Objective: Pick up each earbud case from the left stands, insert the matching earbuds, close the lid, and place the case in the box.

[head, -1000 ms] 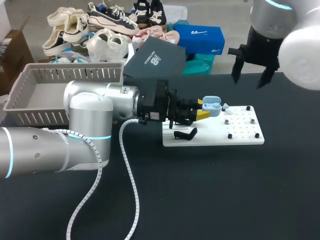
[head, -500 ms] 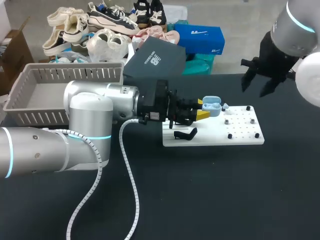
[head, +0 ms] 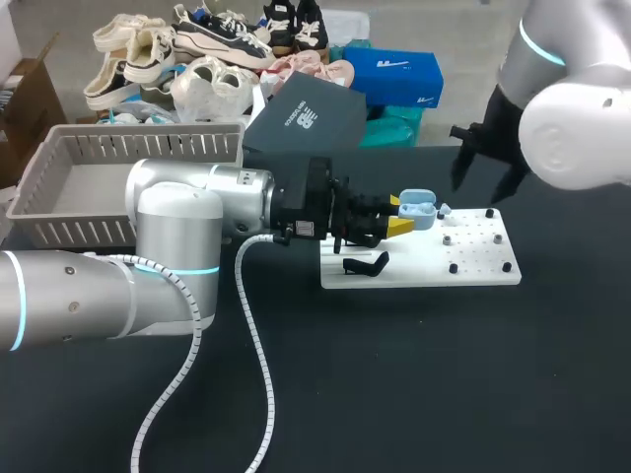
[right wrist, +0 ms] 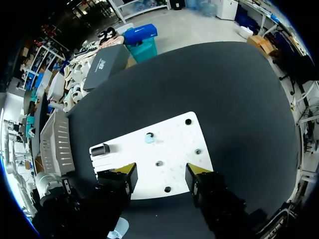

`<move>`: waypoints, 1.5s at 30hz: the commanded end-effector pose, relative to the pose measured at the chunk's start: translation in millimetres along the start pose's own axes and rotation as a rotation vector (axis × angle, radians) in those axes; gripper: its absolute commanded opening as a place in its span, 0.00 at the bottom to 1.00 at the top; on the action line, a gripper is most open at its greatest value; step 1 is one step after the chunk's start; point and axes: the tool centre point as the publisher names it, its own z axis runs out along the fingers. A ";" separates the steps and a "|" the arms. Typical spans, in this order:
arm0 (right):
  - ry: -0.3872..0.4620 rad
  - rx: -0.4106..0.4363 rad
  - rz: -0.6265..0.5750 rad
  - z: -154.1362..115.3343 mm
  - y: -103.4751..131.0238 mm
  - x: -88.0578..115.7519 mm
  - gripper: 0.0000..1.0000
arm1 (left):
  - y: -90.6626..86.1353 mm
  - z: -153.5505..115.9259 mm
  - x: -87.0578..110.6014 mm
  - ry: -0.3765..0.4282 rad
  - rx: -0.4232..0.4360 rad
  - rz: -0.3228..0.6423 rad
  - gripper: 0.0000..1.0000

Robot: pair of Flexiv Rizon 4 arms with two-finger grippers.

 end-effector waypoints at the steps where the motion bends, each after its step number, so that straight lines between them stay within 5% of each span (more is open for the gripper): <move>1: -0.009 -0.023 0.006 11.6 -0.6 -0.6 0.57 | 0.0 0.8 0.5 0.000 -0.003 0.001 0.00; 5: -0.007 -0.056 0.019 21.7 2.3 1.6 0.47 | 0.0 0.8 0.5 0.000 -0.003 0.001 0.00; 45: 0.064 -0.096 0.005 75.3 17.6 -20.8 0.44 | 0.0 0.8 0.5 0.000 -0.003 0.001 0.00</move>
